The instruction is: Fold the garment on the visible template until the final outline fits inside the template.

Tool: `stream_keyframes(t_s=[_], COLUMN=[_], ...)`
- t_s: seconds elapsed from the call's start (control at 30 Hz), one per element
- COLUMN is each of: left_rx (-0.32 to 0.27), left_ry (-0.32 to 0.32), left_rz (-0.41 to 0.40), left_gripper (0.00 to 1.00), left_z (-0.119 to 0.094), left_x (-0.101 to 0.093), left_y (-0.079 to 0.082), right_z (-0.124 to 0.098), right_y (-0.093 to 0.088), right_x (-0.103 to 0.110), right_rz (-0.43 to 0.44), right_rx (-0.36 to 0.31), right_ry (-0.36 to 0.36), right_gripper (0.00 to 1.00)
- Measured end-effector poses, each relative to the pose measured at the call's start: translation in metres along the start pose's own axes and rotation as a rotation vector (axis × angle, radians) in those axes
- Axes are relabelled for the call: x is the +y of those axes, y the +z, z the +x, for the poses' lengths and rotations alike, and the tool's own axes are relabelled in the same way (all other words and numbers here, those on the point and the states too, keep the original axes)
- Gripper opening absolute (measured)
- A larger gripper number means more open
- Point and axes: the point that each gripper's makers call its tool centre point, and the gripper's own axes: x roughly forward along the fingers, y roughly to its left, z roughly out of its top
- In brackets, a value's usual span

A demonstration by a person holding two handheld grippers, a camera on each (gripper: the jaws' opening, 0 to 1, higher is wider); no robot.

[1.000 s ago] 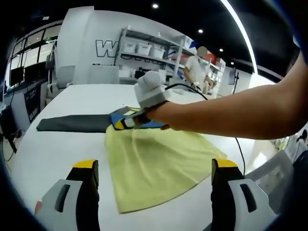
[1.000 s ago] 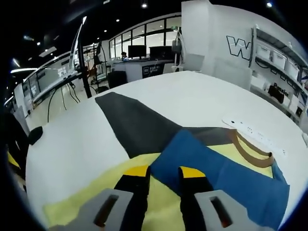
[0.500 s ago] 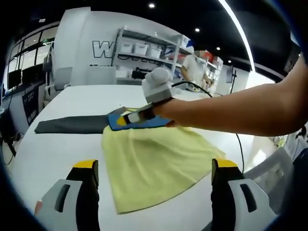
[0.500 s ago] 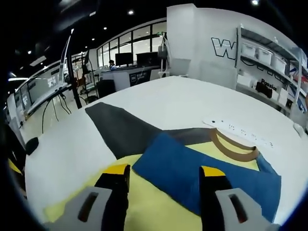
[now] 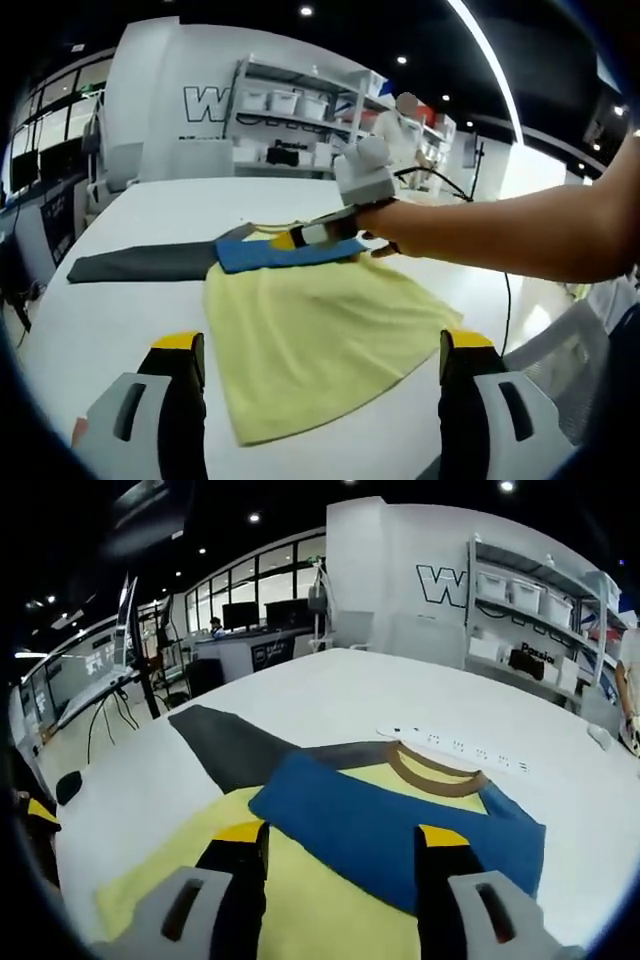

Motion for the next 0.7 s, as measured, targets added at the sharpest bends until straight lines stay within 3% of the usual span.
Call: stream_keyframes(t_s=[0.37, 0.7], left_rx=[0.004, -0.005], left_ry=[-0.009, -0.011], left_rz=[0.020, 0.028], left_gripper=[0.92, 0.91], left_z=[0.001, 0.000], left_x=[-0.005, -0.007], left_y=[-0.001, 0.001], right_z=[-0.053, -0.116], right_y=[-0.014, -0.018], right_x=[-0.021, -0.012], right_rz=[0.040, 0.078], right_rx=[-0.043, -0.117], right_ry=[-0.045, -0.068], right_gripper=[0.60, 0.59])
